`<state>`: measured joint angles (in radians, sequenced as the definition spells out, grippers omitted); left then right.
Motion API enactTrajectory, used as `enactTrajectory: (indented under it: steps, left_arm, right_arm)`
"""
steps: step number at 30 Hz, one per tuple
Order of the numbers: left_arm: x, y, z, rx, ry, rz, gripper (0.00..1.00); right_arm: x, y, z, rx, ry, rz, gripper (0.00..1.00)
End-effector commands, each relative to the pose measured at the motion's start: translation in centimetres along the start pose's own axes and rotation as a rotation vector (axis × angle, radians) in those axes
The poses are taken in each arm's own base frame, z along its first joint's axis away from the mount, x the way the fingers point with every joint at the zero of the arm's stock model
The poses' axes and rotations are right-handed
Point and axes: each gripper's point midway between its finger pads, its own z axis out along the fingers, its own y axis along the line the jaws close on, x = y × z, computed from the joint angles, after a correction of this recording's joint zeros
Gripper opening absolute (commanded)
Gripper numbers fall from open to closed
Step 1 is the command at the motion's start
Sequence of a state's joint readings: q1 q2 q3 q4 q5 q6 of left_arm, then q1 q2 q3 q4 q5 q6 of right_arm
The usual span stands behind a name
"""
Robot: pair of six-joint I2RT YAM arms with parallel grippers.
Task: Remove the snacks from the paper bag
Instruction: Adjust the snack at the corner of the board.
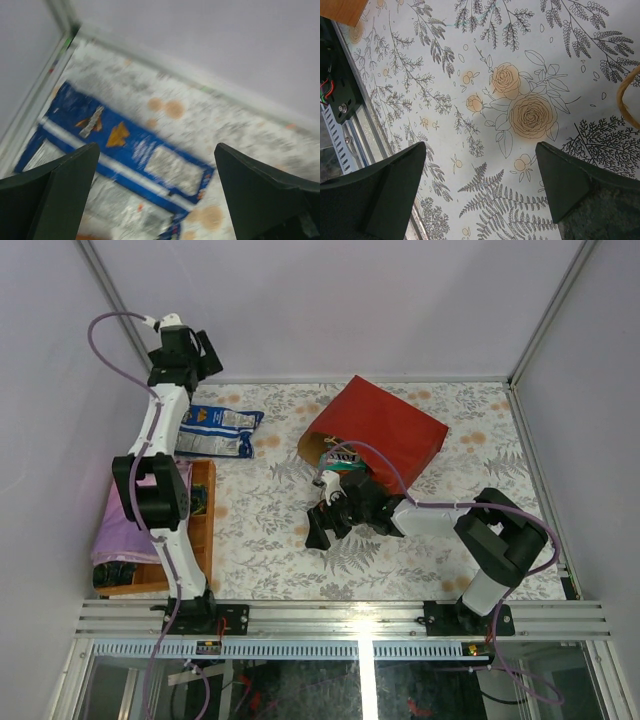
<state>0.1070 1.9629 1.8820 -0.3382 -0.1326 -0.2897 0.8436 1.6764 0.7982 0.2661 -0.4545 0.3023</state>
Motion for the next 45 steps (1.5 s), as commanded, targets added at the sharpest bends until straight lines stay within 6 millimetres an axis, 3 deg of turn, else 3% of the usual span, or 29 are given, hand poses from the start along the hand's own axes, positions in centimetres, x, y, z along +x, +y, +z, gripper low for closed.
enactTrajectory:
  steps: [1,4,9,20,27,38,40,41,42,45]
  left_arm:
    - [12.2,6.9,0.5,-0.26,0.372,0.265,1.0]
    - [15.3,8.1,0.1,-0.281,0.453,0.303,1.0]
    - [16.9,8.6,0.7,-0.284,0.498,0.321,1.0]
    - [22.4,9.8,5.9,-0.283,0.646,0.297,1.0]
    - [23.3,11.5,8.5,-0.301,0.668,0.231,1.0]
    - [20.8,12.1,11.8,-0.248,0.584,0.245,1.0]
    - [18.6,11.2,11.4,-0.233,0.527,0.232,1.0]
    - [16.8,10.2,10.8,-0.209,0.476,0.224,1.0]
    - [16.3,9.5,9.7,-0.191,0.451,0.219,1.0]
    - [9.5,5.0,5.6,-0.058,0.263,0.174,1.0]
  right_arm:
    - [-1.8,0.6,-0.6,-0.015,-0.049,-0.036,0.99]
    - [-1.6,0.6,-0.5,-0.02,-0.042,-0.035,0.99]
    - [-1.6,0.8,-0.4,-0.032,-0.041,-0.032,0.99]
    - [-1.2,0.5,-0.5,-0.021,-0.04,-0.032,0.99]
    - [-1.2,0.6,-0.6,-0.02,-0.041,-0.033,0.99]
    - [-1.2,0.5,-0.5,-0.018,-0.038,-0.024,0.99]
    - [-1.3,0.5,-0.6,-0.014,-0.04,-0.026,0.99]
    - [-1.3,0.5,-0.7,-0.012,-0.041,-0.028,0.99]
    - [-1.4,0.5,-0.8,-0.01,-0.044,-0.032,0.99]
    - [-1.8,0.6,-0.9,-0.01,-0.054,-0.039,0.99]
